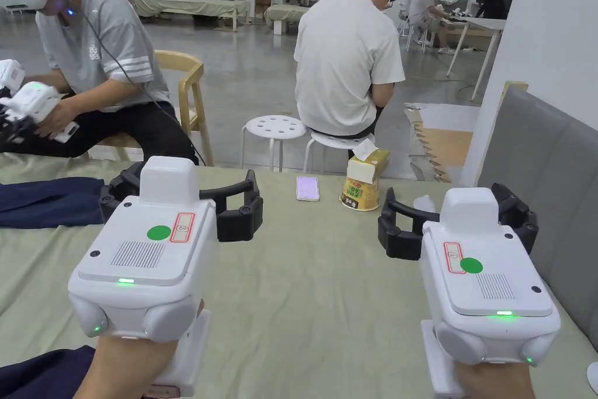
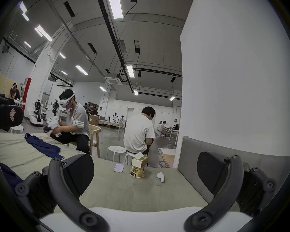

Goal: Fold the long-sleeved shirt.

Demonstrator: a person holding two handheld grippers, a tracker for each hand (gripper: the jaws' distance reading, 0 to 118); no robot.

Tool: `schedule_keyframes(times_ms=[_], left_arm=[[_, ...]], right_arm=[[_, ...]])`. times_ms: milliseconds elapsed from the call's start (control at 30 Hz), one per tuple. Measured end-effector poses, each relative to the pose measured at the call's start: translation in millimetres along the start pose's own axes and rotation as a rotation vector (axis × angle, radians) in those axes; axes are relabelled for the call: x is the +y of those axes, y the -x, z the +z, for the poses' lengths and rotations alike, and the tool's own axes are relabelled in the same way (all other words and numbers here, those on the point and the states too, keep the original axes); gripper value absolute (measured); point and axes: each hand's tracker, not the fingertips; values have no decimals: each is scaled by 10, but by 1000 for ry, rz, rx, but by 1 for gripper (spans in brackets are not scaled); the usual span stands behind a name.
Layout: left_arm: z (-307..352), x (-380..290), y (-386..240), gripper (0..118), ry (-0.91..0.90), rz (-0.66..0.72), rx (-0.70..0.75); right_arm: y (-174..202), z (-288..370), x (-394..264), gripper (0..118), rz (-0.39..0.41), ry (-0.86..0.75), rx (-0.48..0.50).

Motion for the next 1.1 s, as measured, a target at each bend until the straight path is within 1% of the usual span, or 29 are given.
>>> schedule_keyframes(times_ms=[67, 200, 333, 500, 633, 800, 900, 1033, 1100], left_arm=[[-2, 0, -7, 111, -6, -19, 7], [-16, -6, 2, 111, 0, -8, 11], [-15, -2, 11, 111, 11, 1, 11], [-17, 26, 24, 111, 11, 18, 9], [-11, 46, 17, 111, 0, 1, 20], [-9, 79, 19, 111, 3, 13, 40], [-25, 66, -22, 111, 7, -39, 66], [9, 64, -19, 111, 9, -20, 28], [19, 62, -26, 111, 2, -20, 26]], right_arm=[[-13, -4, 7, 118, -9, 4, 2], [-24, 1, 2, 118, -19, 5, 7], [-26, 26, -26, 118, -2, -4, 6], [-30, 22, -30, 118, -2, 3, 11], [-23, 30, -15, 118, 5, -4, 14], [-20, 44, 21, 118, -9, -7, 3], [-25, 44, 44, 118, -28, 8, 13], [-15, 40, 64, 118, -23, 19, 1], [-33, 40, 72, 118, -30, 22, 14]])
